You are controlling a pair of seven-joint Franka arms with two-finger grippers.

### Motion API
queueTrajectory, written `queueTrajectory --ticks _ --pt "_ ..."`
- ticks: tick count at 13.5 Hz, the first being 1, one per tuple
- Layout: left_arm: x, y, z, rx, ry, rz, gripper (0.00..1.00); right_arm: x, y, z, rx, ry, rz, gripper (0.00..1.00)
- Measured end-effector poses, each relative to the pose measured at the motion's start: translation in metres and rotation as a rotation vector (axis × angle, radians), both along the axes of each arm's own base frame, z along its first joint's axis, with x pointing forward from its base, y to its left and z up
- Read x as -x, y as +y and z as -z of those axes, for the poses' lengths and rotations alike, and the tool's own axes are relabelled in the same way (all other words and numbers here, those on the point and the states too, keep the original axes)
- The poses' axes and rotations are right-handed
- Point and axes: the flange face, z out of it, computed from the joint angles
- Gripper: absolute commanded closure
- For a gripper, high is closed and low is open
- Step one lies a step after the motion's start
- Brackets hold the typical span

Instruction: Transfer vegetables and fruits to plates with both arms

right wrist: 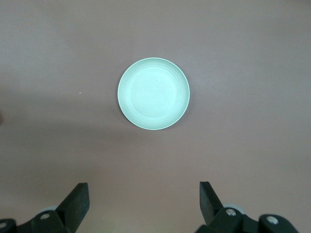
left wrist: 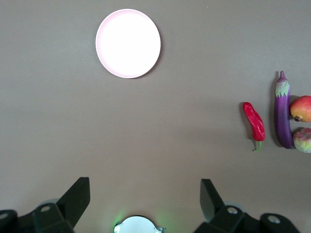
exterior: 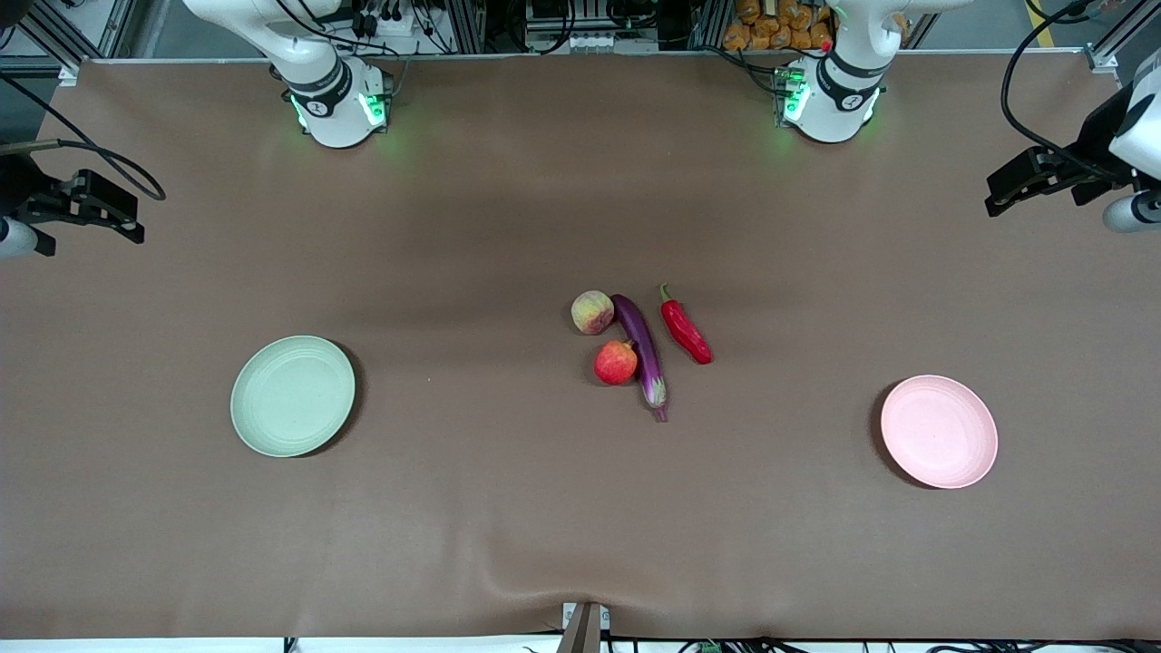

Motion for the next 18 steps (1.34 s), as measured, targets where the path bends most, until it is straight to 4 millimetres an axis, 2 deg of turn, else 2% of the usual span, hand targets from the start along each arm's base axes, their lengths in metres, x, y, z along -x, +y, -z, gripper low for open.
queueTrajectory --ticks 14,18 --pt "-0.003 0.003 0.005 0.000 0.008 -0.005 0.00 0.000 0.001 0.000 -0.013 -0.002 0.002 0.00" --pt "-0.010 -0.002 0.019 0.000 0.028 0.001 0.00 0.000 0.000 0.000 -0.014 -0.001 0.003 0.00"
